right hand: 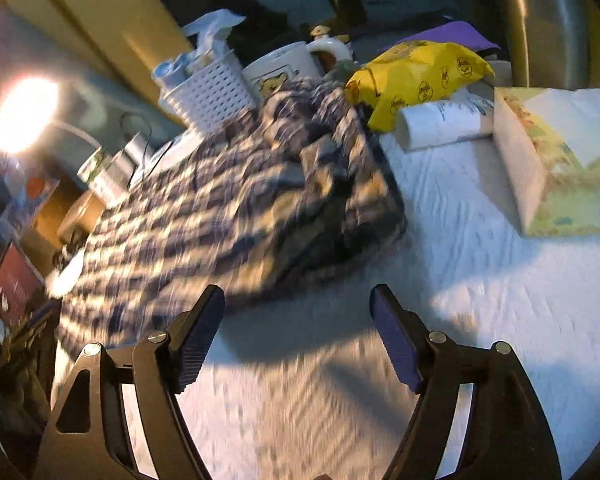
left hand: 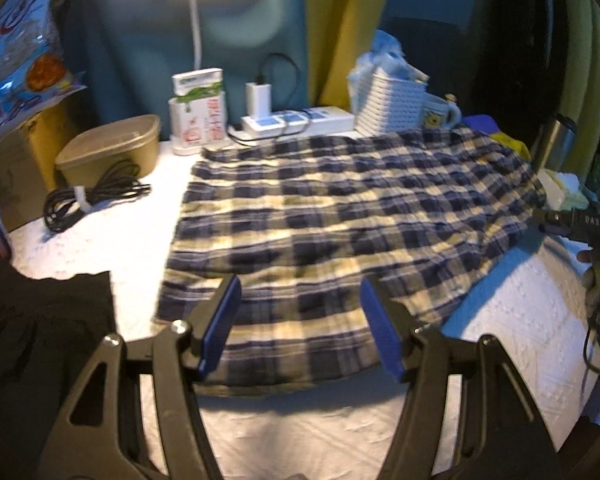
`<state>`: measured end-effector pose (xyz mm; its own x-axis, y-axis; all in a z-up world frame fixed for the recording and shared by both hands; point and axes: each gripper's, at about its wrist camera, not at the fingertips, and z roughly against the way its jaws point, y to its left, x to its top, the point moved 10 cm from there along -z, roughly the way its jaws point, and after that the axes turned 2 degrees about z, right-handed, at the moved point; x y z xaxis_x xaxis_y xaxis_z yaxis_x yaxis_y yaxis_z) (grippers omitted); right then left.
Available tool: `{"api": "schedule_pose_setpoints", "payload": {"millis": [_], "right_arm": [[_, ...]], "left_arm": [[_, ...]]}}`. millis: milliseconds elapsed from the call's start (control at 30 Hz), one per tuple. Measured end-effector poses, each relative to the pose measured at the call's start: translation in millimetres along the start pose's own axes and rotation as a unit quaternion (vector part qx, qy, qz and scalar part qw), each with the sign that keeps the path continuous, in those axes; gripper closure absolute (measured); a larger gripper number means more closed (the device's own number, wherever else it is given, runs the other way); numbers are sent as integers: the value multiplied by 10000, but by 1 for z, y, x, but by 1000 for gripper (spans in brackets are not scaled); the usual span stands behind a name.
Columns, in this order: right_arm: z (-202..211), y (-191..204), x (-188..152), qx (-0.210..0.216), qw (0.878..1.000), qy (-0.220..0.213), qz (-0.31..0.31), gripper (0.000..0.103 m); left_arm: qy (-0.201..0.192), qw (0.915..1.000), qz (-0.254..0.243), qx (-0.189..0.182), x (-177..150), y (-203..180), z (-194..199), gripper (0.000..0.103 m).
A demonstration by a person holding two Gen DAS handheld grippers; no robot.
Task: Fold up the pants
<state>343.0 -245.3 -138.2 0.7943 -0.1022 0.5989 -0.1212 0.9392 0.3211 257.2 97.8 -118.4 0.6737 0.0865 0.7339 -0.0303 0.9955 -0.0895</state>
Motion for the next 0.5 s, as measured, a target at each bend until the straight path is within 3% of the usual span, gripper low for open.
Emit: {"api": "schedule_pose_setpoints", "payload": {"millis": [267, 400, 467, 500], "right_arm": [[-22, -8, 33, 77, 9985, -262, -474, 25], [-28, -14, 45, 449, 9933, -338, -1008, 26], [-31, -20, 48, 759, 9873, -338, -1353, 56], [-38, -26, 46, 848, 9835, -203, -1586, 82]], "left_arm": [[-14, 9992, 367, 187, 2, 39, -3, 40], [-70, 9988, 455, 184, 4, 48, -1, 40], [-92, 9986, 486, 167, 4, 51, 0, 40], [-98, 9986, 501, 164, 5, 51, 0, 40]]}}
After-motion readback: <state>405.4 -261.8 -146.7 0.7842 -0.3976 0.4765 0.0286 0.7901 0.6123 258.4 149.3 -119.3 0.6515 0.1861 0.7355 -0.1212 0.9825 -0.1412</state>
